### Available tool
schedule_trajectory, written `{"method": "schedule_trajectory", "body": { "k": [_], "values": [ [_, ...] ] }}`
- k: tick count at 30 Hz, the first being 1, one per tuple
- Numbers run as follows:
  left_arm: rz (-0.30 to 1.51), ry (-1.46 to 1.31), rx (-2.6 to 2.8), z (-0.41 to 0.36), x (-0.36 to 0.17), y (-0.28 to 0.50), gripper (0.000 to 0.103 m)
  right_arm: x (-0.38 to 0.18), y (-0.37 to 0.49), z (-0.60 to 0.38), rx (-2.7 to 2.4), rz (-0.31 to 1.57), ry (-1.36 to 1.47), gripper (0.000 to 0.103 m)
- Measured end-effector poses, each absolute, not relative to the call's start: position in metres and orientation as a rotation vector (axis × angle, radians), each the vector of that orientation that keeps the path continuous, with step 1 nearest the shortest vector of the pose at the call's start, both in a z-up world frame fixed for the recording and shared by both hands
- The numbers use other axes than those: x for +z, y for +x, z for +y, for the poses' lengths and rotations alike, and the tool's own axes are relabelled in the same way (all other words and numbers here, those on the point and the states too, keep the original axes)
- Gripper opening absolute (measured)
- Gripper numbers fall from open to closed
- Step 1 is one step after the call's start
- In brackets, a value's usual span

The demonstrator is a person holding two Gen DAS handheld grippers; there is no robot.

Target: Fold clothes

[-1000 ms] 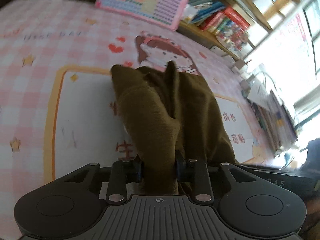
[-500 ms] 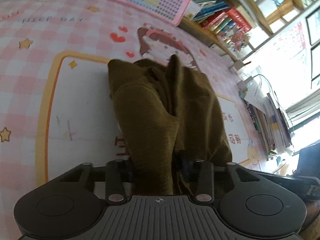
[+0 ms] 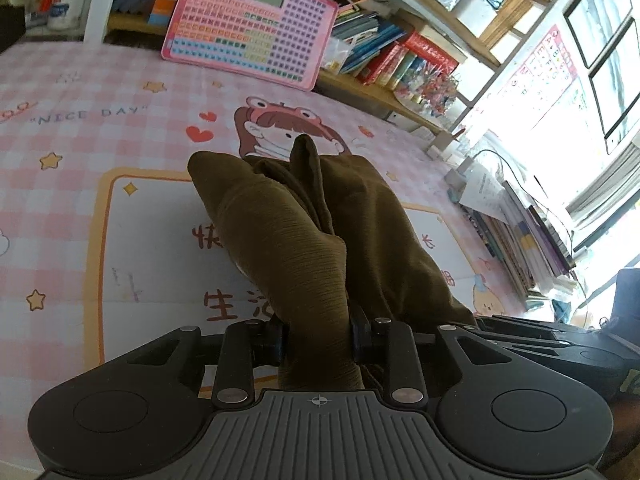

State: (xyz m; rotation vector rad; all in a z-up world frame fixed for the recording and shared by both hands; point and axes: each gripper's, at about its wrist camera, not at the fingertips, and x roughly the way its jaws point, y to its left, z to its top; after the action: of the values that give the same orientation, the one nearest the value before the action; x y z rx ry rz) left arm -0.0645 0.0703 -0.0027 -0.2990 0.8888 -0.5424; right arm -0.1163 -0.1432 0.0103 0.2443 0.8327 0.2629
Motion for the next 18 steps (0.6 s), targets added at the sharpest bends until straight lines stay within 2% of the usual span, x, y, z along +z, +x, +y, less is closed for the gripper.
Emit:
{"method": "schedule_trajectory", "body": {
  "k": [18],
  "values": [
    [0.854, -0.255, -0.472, 0.005, 0.019, -0.098, 0.027, 0.018, -0.142, -0.211, 0.333, 0.794, 0.273, 0.023]
  ]
}}
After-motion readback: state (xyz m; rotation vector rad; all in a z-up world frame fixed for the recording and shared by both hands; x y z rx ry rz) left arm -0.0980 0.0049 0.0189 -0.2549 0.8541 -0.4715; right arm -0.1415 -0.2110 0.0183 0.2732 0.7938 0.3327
